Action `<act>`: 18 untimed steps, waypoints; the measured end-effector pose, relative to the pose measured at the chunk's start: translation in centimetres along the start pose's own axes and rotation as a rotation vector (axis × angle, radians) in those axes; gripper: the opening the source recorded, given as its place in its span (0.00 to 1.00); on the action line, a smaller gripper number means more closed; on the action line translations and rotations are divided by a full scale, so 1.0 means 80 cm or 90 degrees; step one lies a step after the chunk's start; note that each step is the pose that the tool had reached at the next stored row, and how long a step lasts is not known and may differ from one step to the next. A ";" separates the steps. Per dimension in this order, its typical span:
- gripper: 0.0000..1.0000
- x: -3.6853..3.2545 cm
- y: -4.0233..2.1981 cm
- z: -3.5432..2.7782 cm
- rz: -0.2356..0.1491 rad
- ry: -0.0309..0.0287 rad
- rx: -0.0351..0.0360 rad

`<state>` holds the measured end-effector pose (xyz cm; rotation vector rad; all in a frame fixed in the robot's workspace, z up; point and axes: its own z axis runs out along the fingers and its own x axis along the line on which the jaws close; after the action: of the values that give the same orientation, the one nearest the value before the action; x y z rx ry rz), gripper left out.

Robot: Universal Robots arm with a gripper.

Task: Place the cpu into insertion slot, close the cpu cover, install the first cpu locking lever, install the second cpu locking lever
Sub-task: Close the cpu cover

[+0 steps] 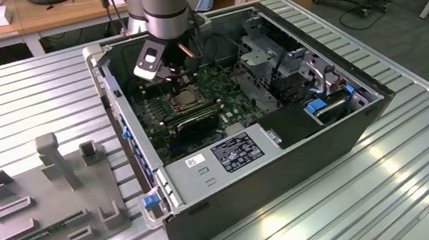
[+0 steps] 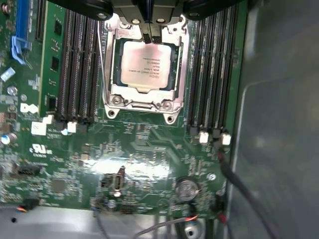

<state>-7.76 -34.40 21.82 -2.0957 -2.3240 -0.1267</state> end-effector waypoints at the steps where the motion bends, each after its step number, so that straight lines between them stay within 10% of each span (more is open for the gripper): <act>1: 0.11 0.0000 0.0000 0.0000 -0.011 0.0006 0.0007; 5: 0.11 0.0000 0.0000 0.0001 -0.048 0.0025 0.0029; 18: 0.11 0.0000 0.0000 0.0001 -0.059 0.0031 0.0037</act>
<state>-7.76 -34.40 21.81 -1.9823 -2.4167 -0.1255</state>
